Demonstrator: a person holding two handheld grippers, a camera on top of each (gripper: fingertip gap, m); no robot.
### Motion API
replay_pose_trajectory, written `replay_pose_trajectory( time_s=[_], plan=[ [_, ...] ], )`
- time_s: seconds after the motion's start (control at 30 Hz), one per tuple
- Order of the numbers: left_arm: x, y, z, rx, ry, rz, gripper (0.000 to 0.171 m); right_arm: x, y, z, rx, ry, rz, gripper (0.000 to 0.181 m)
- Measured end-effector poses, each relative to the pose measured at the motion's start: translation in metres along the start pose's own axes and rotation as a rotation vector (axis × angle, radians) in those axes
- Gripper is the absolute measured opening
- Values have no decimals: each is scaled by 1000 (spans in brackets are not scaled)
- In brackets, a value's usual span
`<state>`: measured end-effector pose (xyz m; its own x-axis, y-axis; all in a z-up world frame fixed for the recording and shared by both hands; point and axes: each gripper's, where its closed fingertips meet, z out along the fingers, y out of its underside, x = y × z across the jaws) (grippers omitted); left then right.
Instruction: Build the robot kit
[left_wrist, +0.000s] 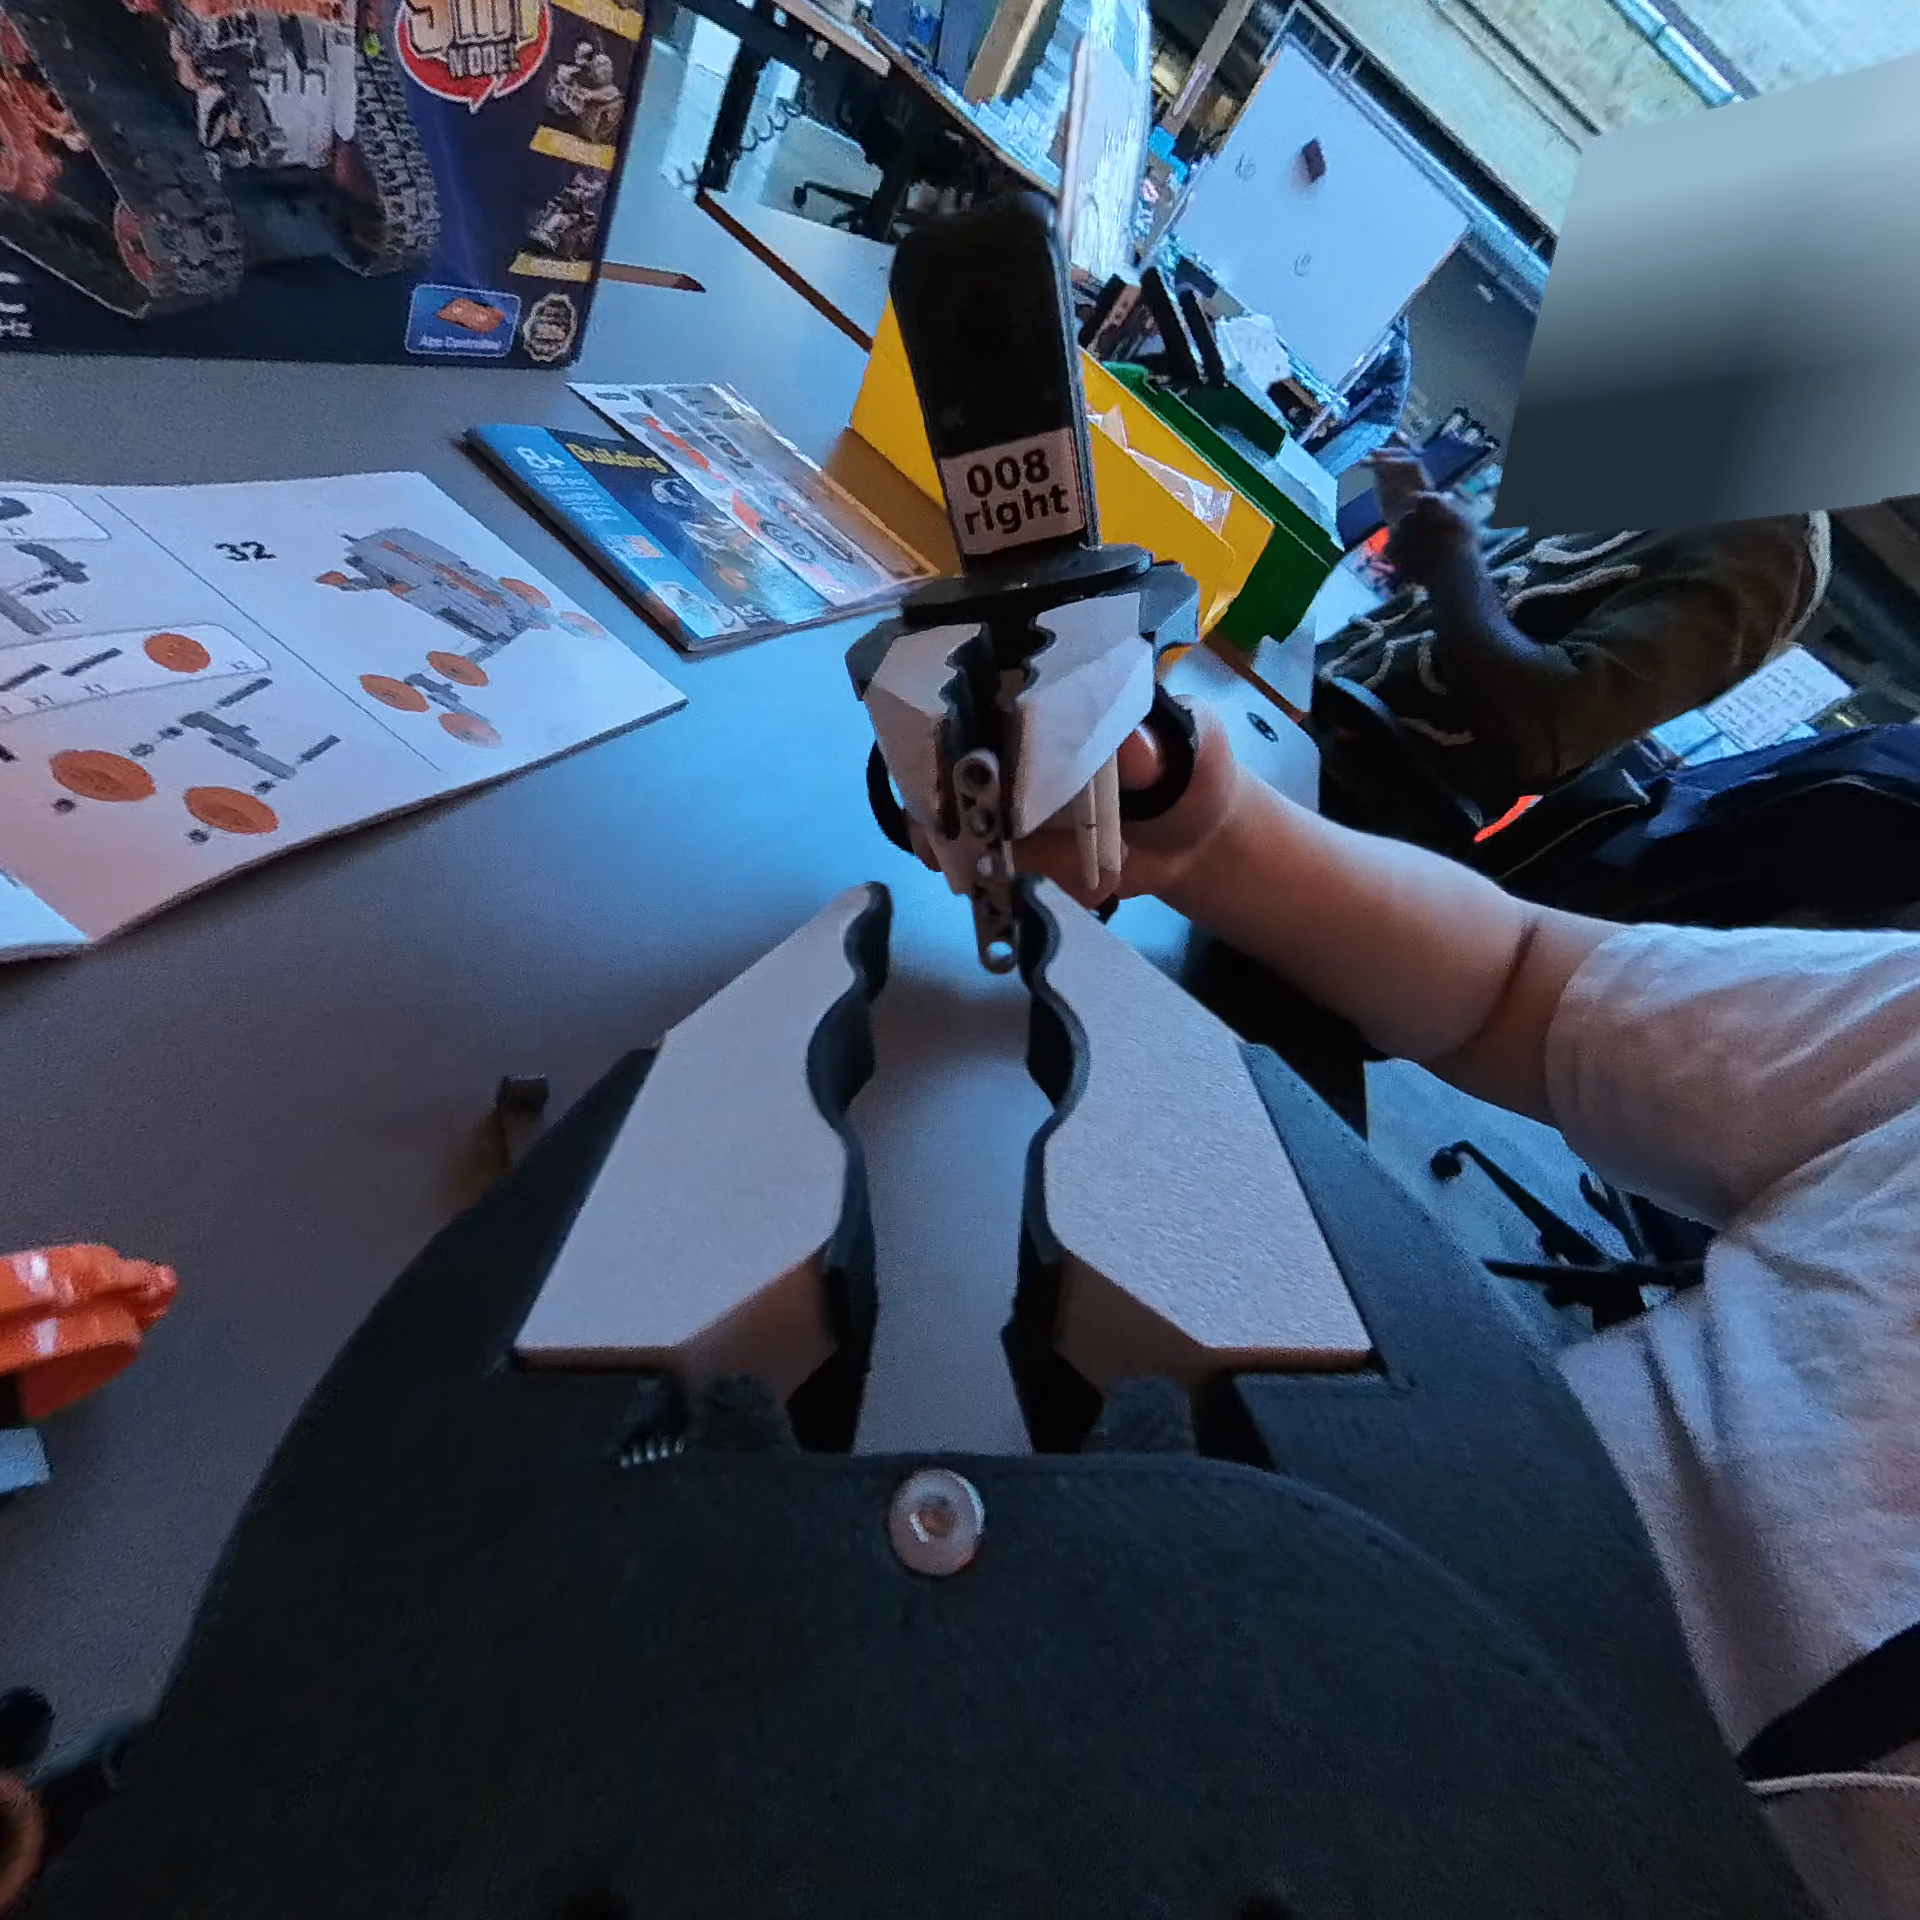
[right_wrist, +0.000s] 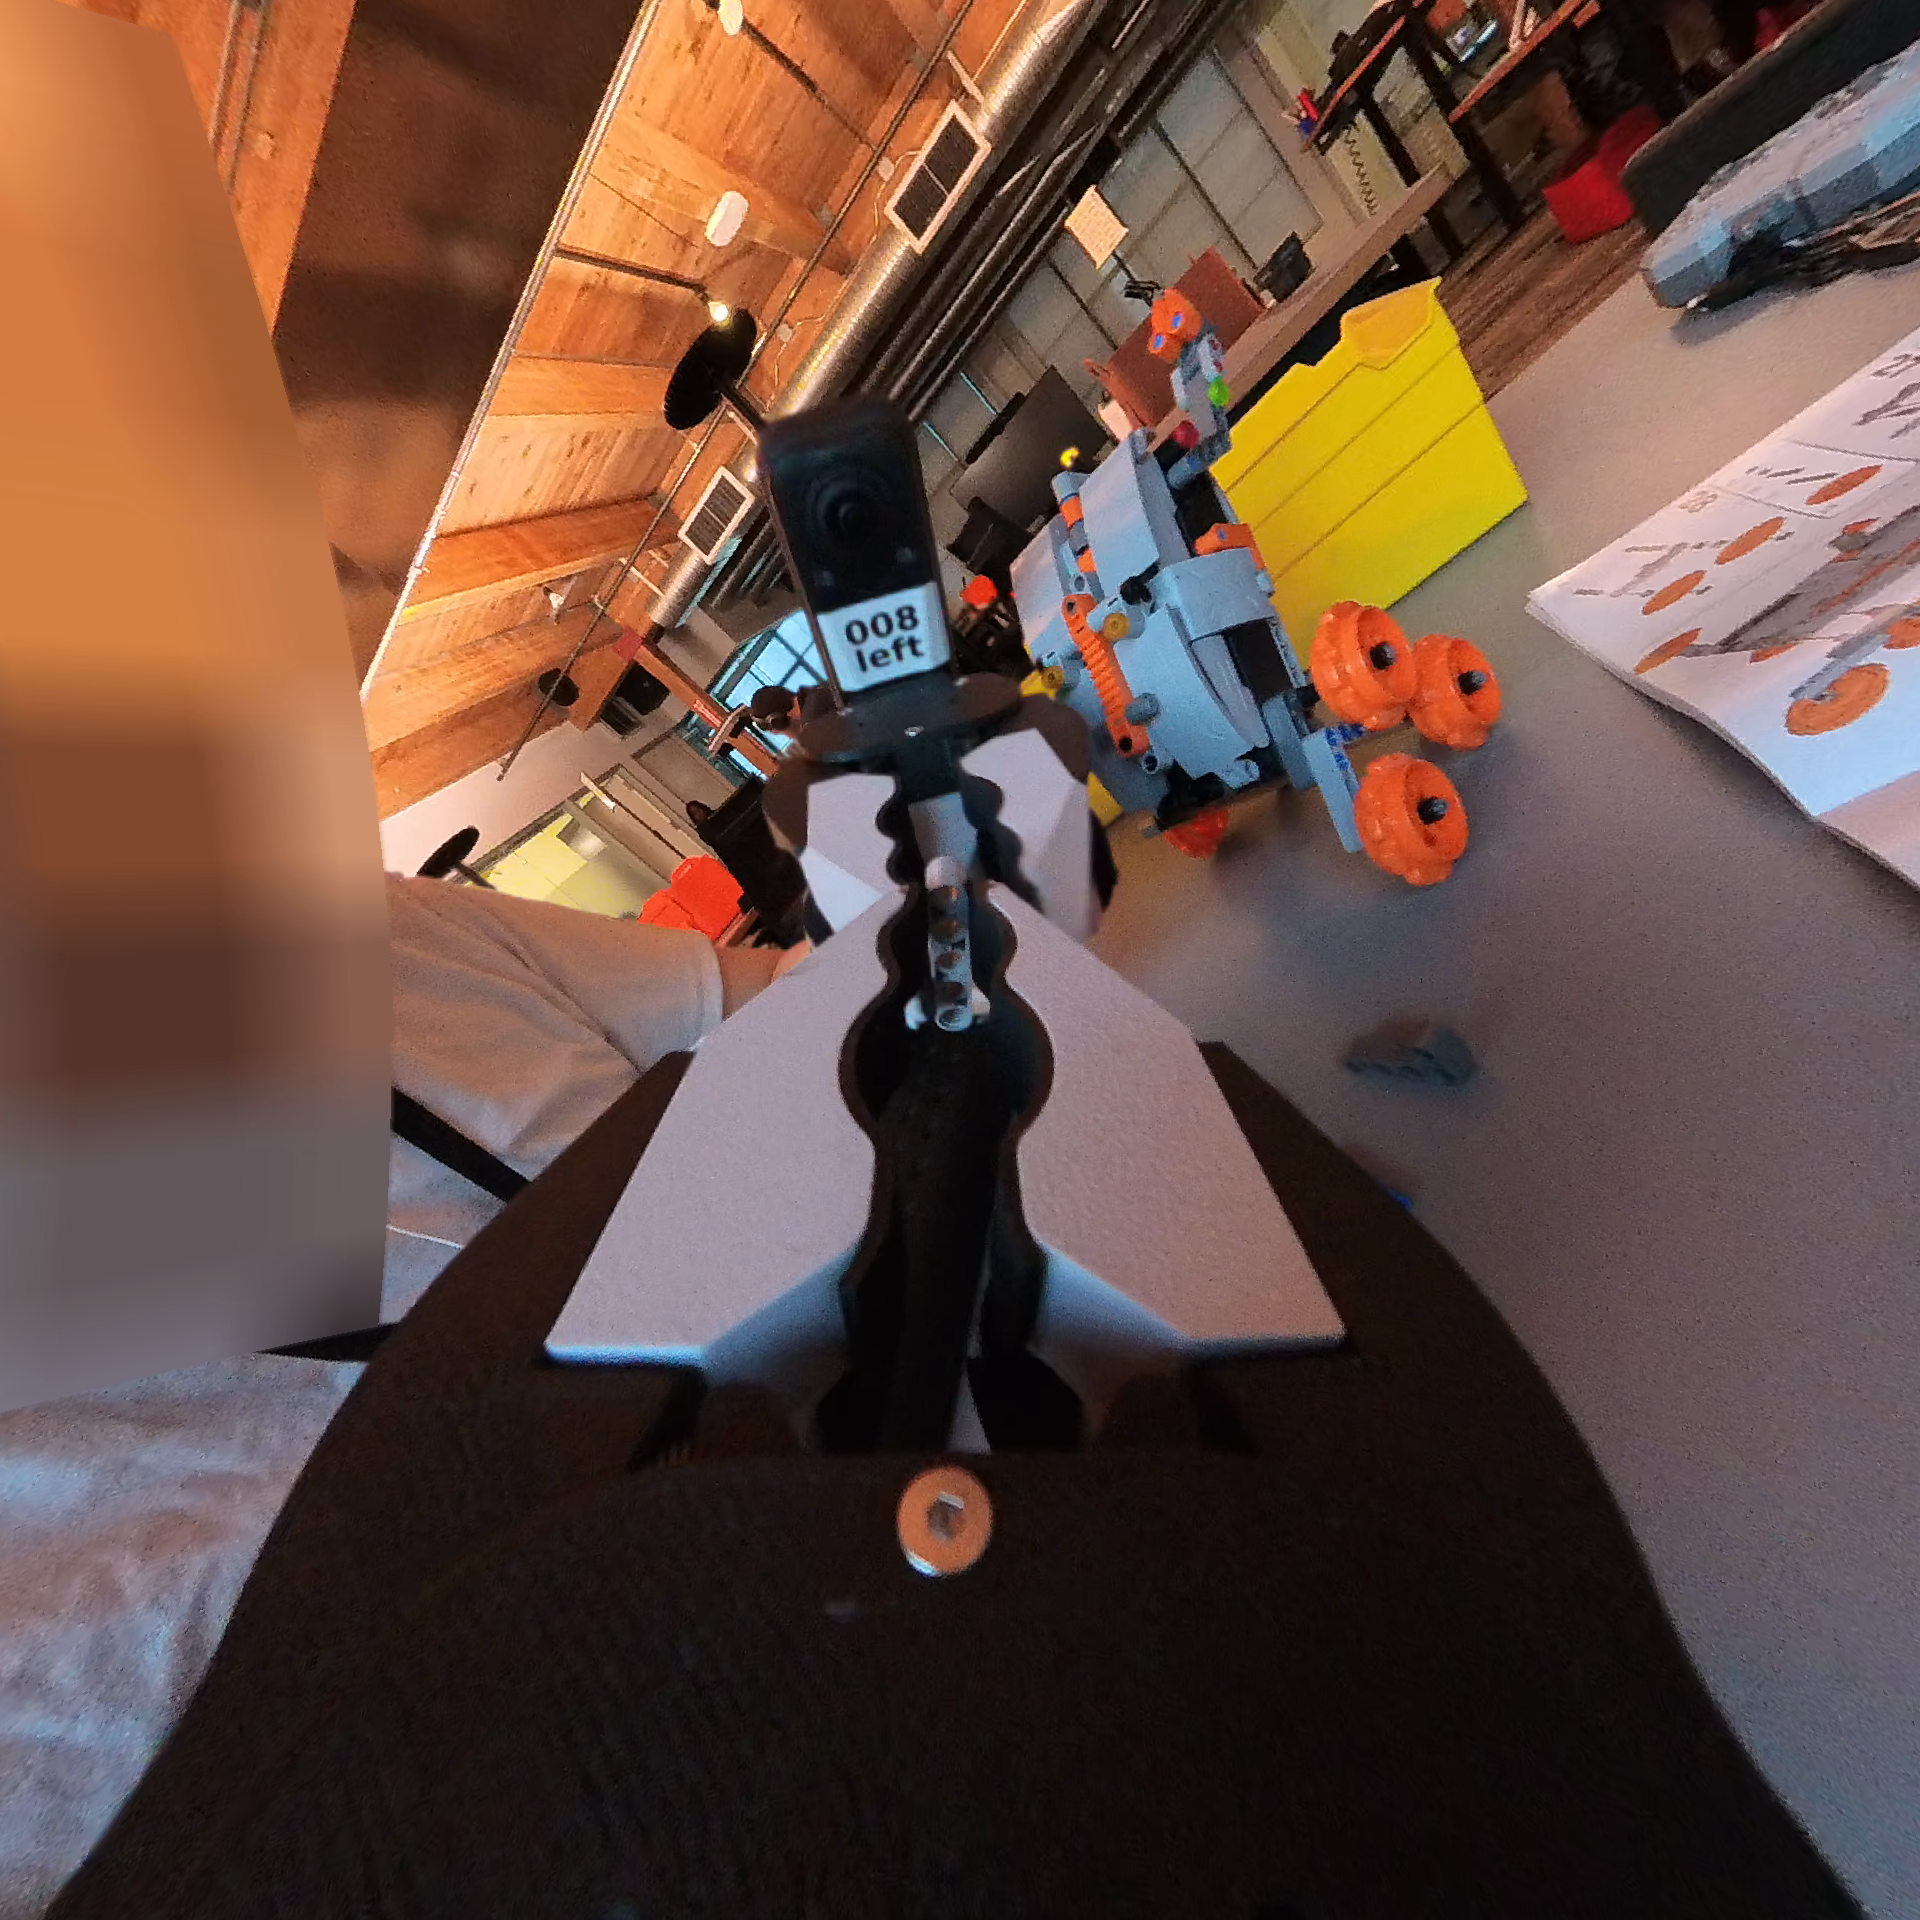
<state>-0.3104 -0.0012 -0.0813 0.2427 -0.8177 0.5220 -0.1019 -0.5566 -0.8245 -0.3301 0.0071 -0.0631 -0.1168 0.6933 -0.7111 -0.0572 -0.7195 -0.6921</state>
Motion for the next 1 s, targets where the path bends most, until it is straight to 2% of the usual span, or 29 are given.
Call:
replay_pose_trajectory(
  time_s=[0.07, 0.17, 0.3, 0.37, 0.47, 0.57, 0.6, 0.7, 0.9, 1.0],
  plan=[
    [3, -1, 4, -36, 47, -3, 6, 4, -1, -1, 5, 8, 11, 7],
    [-6, -1, 13, -71, 27, 18, 5, 11, -4, -7, 12, 23, 22, 8],
    [-6, 6, 17, -90, 28, 35, 5, 4, -18, -18, 59, -18, 18, 15],
    [1, 12, 14, -78, 50, 30, 5, 4, -13, -19, 5, 2, -19, 15],
    [-1, 26, 12, -110, 11, 91, 5, 2, 2, -11, -97, -1, -62, 20],
    [4, 28, 13, -114, 55, 71, 5, 3, 13, -3, -160, -1, -110, 1],
    [5, 27, 13, -105, 68, 62, 5, 6, 16, -1, -177, 14, -117, 2],
    [0, 32, 14, -117, 55, 68, 5, 11, 16, -2, -167, 17, -66, 25],
    [0, 25, 10, -93, 79, 40, 5, 11, 8, -13, -148, 26, -73, 18],
    [-2, 27, 11, -107, 76, 44, 5, 13, 13, -14, -184, 35, -96, 4]
  ],
)
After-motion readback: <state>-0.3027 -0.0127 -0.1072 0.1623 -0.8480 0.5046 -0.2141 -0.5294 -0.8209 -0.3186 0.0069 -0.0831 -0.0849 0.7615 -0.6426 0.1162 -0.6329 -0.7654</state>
